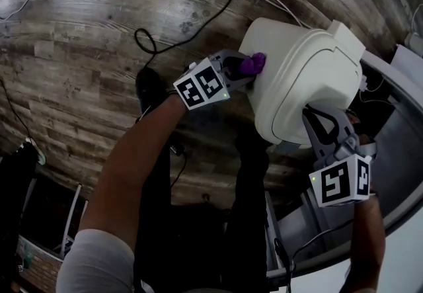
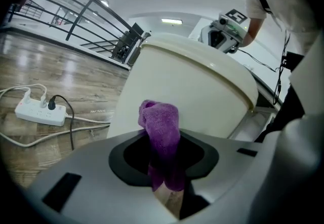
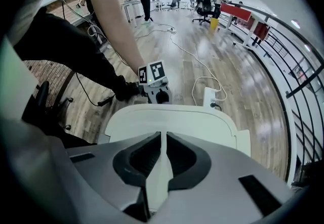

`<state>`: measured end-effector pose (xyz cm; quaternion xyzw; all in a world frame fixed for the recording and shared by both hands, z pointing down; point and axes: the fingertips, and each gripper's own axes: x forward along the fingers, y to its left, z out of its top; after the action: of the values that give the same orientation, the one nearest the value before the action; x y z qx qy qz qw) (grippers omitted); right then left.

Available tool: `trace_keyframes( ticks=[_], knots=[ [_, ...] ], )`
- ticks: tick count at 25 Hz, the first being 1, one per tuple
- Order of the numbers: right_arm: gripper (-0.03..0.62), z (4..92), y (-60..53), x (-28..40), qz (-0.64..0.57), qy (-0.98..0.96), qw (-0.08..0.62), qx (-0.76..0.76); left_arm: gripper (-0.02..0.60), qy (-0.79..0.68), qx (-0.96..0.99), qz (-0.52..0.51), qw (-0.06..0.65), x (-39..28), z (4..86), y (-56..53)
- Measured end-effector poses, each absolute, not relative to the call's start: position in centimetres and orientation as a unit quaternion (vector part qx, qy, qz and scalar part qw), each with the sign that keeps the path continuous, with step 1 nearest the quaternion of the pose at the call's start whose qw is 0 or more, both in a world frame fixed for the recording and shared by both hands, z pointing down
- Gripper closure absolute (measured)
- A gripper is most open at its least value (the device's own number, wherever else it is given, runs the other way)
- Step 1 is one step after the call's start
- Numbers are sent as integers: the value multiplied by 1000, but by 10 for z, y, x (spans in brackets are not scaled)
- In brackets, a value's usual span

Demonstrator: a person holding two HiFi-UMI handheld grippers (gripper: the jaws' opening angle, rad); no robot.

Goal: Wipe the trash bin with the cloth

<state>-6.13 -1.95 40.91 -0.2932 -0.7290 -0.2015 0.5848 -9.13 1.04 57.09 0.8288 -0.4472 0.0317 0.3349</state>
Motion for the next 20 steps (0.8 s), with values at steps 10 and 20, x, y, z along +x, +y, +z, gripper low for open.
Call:
trace_keyframes(
  ticks=[10,20],
  knots=[
    [554,410,16,-83,-216,-703,589,-333,468,-367,853,51,367,-17,583,91],
    [554,420,5,-88,-230,-672,626,-323,469,-420,818,76,387,-88,618,99]
  ],
)
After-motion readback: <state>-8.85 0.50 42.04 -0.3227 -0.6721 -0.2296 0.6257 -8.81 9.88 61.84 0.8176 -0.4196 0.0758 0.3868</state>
